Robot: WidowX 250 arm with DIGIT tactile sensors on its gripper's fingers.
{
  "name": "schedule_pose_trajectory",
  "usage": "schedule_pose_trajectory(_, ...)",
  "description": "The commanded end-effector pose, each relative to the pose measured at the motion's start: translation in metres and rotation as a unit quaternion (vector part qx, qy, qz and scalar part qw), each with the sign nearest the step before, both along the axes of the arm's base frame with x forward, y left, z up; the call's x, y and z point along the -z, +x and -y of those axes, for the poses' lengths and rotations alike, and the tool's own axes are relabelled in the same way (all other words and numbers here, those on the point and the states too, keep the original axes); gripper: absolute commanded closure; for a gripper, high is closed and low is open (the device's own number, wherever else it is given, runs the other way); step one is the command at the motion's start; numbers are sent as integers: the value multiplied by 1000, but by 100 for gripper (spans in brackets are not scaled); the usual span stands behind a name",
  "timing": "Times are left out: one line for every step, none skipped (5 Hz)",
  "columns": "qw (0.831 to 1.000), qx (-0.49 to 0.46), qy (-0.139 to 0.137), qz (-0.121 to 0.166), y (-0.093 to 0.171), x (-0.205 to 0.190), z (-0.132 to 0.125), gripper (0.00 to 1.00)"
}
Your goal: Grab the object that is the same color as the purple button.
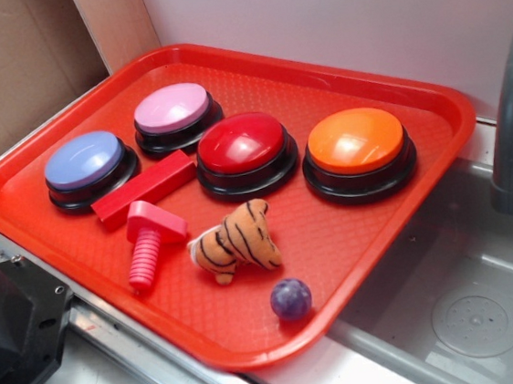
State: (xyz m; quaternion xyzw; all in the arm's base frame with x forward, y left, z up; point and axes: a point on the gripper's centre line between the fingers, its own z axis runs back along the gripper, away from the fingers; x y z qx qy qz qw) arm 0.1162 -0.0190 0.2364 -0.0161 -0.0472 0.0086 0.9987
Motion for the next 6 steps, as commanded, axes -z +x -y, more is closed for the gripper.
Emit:
schedule_pose_trajectory(1000,0,0,0,0,0,0,0)
schedule_pose_trajectory(993,117,17,15,13,5,7,0)
schedule_pose_trajectory(970,240,27,12,33,12,21,0)
schedule_pose_trajectory(934,355,18,27,52,27,56,0)
schedule_pose_trajectory(889,458,23,9,61,43,86,0)
schedule_pose_trajectory(842,538,25,43,66,56,104,0)
